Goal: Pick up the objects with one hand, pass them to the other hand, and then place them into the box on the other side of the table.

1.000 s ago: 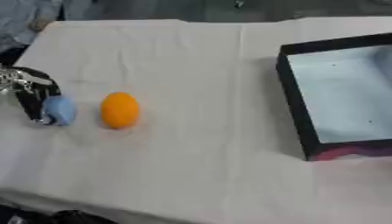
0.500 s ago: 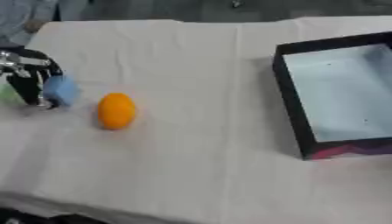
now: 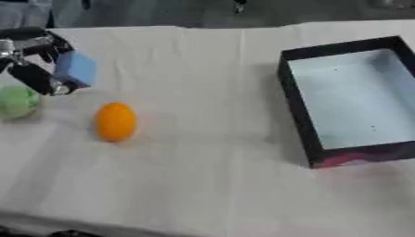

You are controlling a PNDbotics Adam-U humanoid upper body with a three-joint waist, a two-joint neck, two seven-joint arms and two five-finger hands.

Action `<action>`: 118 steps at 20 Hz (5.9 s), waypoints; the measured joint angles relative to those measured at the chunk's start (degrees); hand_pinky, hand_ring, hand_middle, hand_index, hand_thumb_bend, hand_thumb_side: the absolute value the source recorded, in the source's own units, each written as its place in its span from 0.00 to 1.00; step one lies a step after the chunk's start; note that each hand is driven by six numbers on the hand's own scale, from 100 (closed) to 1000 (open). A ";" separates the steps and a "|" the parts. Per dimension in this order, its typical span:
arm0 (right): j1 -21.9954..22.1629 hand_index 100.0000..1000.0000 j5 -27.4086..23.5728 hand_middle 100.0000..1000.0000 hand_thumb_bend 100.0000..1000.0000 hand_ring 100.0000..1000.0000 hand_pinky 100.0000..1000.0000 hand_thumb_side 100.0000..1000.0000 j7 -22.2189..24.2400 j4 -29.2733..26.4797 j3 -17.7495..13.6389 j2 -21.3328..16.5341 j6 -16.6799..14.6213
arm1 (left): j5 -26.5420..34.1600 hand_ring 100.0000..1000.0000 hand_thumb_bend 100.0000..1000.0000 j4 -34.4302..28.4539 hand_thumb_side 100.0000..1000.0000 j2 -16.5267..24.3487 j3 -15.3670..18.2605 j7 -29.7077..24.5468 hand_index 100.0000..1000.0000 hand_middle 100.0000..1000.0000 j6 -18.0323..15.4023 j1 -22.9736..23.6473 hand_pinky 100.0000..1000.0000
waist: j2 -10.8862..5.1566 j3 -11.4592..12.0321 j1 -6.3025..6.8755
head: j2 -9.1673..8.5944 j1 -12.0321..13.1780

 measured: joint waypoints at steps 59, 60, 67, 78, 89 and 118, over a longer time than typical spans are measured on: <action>-27.13 0.76 20.62 0.88 0.64 0.87 0.88 0.00 13.32 10.97 27.02 18.88 8.05 | 10.39 0.52 0.00 -22.84 0.00 -24.39 -5.73 21.42 0.48 0.43 12.97 6.98 0.74 | -0.25 4.16 -1.28 | -1.08 -10.02; -27.27 0.76 20.62 0.88 0.64 0.86 0.88 0.00 13.26 11.33 27.17 19.13 8.39 | 10.48 0.52 0.00 -22.90 0.00 -24.67 -5.78 21.61 0.48 0.43 12.88 6.97 0.74 | -0.24 4.26 -1.28 | -1.09 -10.02; -28.02 0.75 20.61 0.86 0.62 0.86 0.88 0.00 12.80 13.01 27.56 20.45 10.00 | 11.29 0.52 0.00 -23.45 0.00 -26.31 -6.36 22.45 0.47 0.42 12.09 6.92 0.74 | -0.19 4.69 -1.28 | -1.12 -10.31; -29.35 0.75 22.62 0.86 0.63 0.86 0.88 0.00 13.21 15.77 28.65 21.50 9.61 | 14.35 0.51 0.00 -23.52 0.00 -29.03 -7.10 23.11 0.47 0.41 10.86 6.63 0.74 | -0.18 5.27 -1.28 | -1.13 -10.95; -29.68 0.71 23.11 0.78 0.57 0.82 0.86 0.00 12.29 17.40 28.93 21.97 9.20 | 18.04 0.51 0.00 -23.52 0.00 -30.63 -7.46 23.47 0.47 0.41 11.38 6.60 0.74 | 0.05 5.59 -1.28 | -1.13 -11.38; -29.15 0.50 15.33 0.56 0.25 0.74 0.85 0.00 10.95 17.15 29.20 21.87 11.85 | 19.41 0.52 0.00 -23.44 0.00 -31.64 -7.07 22.71 0.48 0.42 11.66 6.73 0.75 | 0.70 5.60 -1.28 | -1.64 -11.98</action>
